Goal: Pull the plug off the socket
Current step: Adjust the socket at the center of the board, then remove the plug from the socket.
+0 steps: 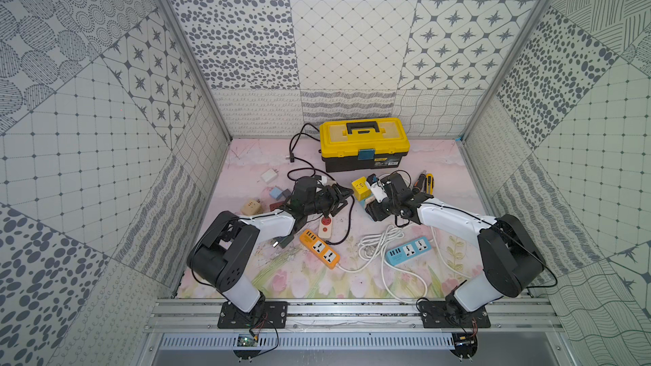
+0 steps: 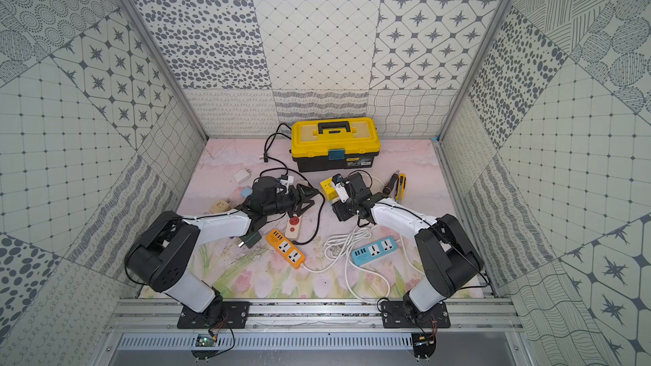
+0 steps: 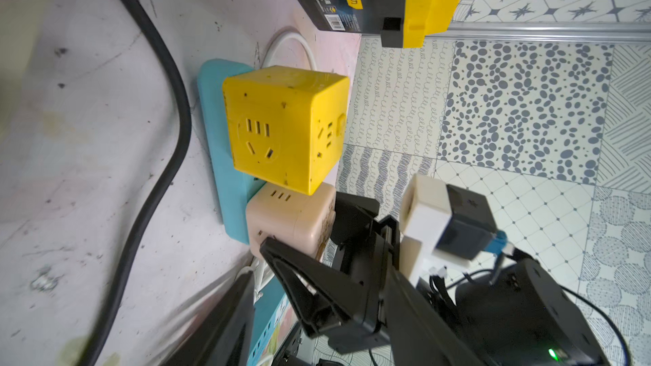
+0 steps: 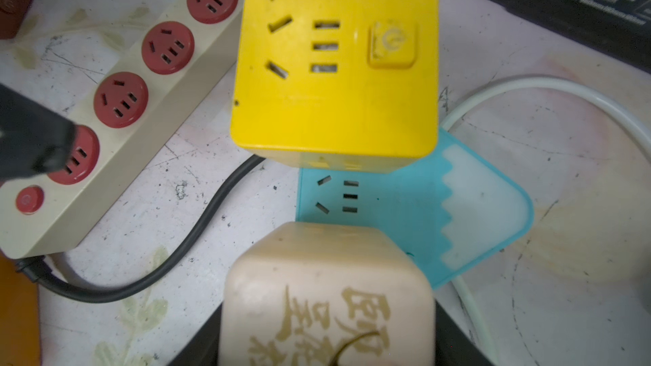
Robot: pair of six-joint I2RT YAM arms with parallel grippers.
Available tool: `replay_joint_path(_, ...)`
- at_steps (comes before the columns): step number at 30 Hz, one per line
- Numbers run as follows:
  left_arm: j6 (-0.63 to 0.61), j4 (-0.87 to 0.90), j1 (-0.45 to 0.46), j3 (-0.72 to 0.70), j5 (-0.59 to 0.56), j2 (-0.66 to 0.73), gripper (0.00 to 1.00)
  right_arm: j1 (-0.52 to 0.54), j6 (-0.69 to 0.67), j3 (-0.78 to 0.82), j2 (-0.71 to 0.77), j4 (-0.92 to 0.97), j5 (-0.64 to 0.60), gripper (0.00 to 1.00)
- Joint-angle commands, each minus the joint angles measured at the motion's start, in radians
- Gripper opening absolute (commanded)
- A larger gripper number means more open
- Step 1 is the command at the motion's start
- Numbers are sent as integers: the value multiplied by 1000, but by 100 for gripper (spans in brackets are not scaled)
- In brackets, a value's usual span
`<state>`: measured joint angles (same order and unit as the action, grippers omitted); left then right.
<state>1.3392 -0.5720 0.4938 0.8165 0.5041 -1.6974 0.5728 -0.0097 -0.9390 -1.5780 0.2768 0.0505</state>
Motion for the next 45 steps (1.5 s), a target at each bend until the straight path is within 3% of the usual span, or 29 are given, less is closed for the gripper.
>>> replay_joint_path(1, 56, 53, 30, 134, -19, -144, 62, 8, 59, -2, -10, 35, 66, 35)
replay_joint_path(10, -29, 269, 34, 296, -93, -262, 62, -4, 31, -59, -60, 76, 106, 35)
replay_joint_path(17, -7, 324, 16, 360, -86, -358, 61, -7, 5, -105, -94, 119, 142, 35)
replay_joint_path(24, -38, 439, 27, 331, -124, -397, 58, -13, 31, -185, -105, 157, 179, 34)
replay_joint_path(30, -57, 478, 29, 296, -138, -414, 56, -110, 88, -262, -153, 212, 245, 32)
replay_joint_path(33, -71, 510, 29, 303, -151, -414, 56, -107, 77, -257, -157, 225, 273, 30)
replay_joint_path(35, -81, 540, 28, 319, -159, -412, 56, -54, 49, -241, -147, 224, 229, 30)
replay_joint_path(40, -110, 613, 34, 370, -180, -409, 56, 111, 26, -218, -121, 209, -26, 30)
replay_joint_path(43, -113, 634, 35, 381, -183, -415, 56, 142, 32, -226, -105, 207, -145, 30)
replay_joint_path(45, -112, 637, 36, 380, -182, -419, 56, 131, 35, -228, -90, 198, -160, 30)
